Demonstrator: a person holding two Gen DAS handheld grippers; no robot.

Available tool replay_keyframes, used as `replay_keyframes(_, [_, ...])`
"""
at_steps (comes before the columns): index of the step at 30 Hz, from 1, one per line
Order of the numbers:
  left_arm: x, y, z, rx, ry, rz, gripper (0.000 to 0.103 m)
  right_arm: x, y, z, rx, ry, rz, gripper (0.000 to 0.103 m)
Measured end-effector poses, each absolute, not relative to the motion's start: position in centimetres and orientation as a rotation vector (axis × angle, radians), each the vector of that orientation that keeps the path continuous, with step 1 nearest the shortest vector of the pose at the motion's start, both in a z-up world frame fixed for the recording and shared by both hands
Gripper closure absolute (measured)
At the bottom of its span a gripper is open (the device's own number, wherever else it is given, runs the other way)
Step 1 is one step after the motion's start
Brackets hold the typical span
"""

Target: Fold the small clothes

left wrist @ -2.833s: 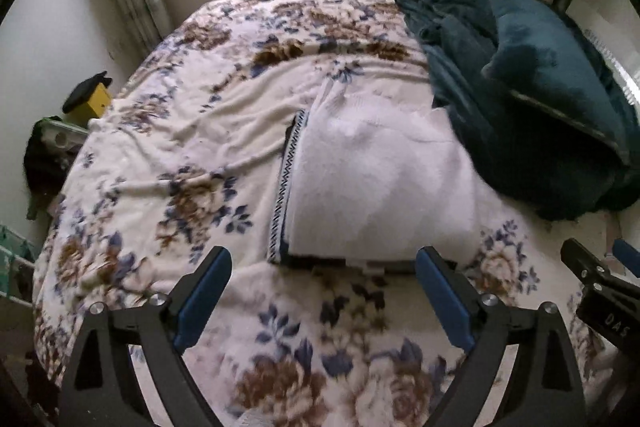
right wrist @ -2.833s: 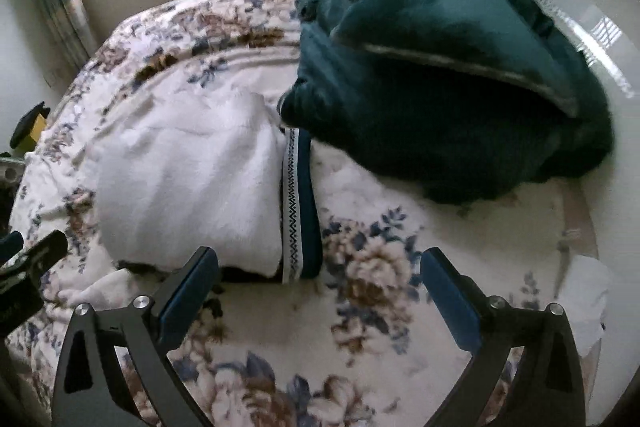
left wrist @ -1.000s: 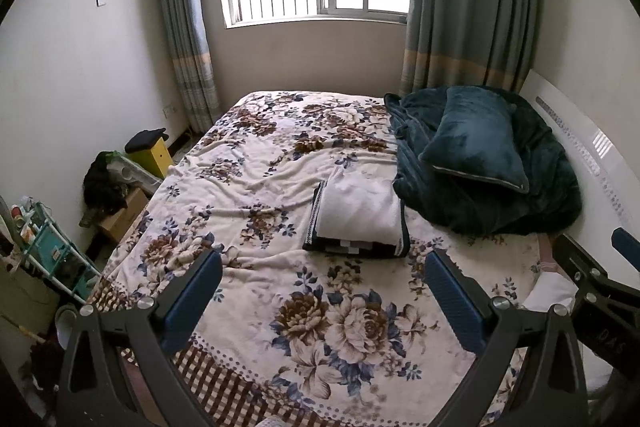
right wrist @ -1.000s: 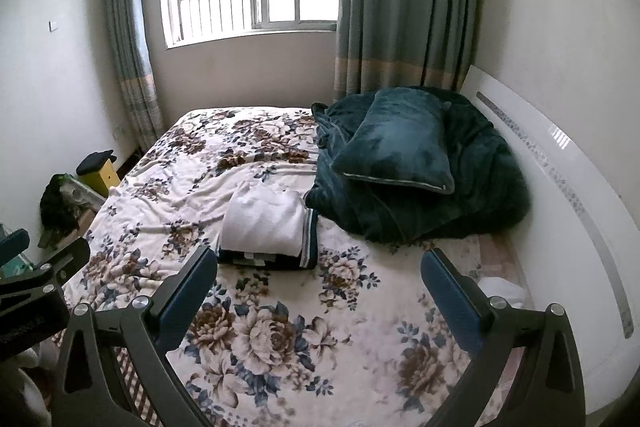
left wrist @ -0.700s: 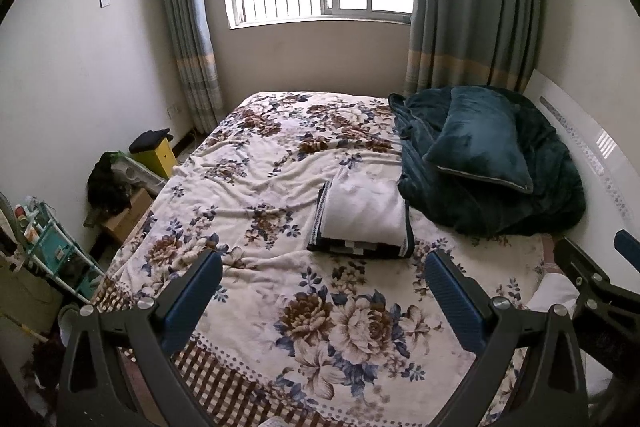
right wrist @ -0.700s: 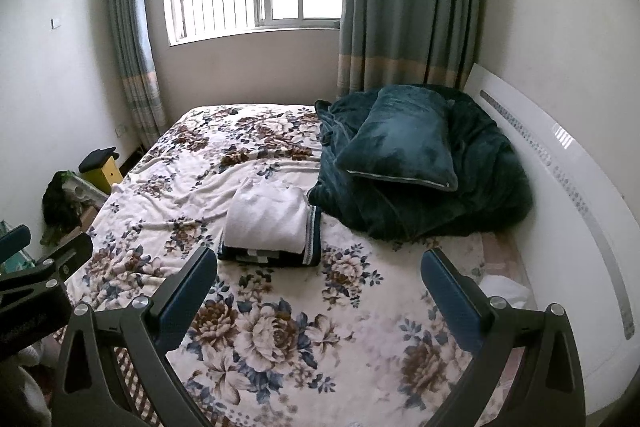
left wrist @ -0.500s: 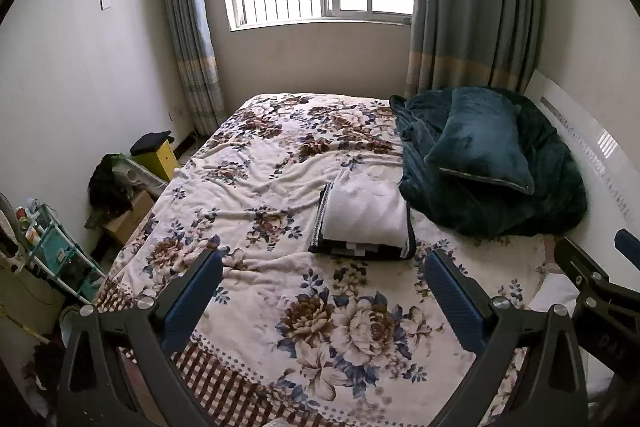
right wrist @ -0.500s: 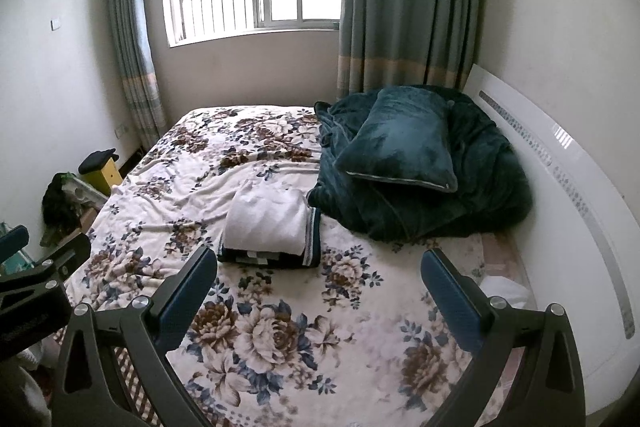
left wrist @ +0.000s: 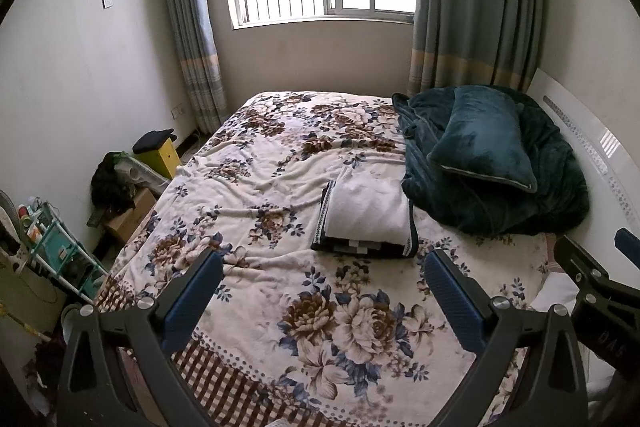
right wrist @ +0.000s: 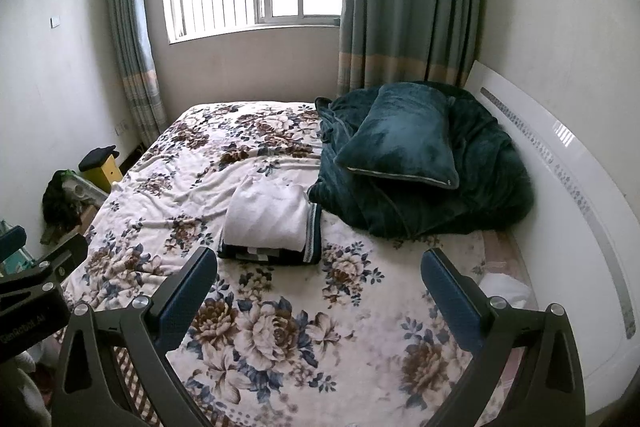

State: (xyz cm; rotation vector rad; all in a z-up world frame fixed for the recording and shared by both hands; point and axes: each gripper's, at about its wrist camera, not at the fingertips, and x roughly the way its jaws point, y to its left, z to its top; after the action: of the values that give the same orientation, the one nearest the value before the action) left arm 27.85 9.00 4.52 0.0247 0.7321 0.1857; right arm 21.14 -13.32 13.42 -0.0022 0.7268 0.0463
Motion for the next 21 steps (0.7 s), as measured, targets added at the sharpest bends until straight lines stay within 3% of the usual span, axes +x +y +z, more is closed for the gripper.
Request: replay_keyframes(21, [27.27,9.46,4.16,0.022,0.728,0.194,0.0,20.68,-12.8,12.97,-0.003,0.727,0.056,0.0])
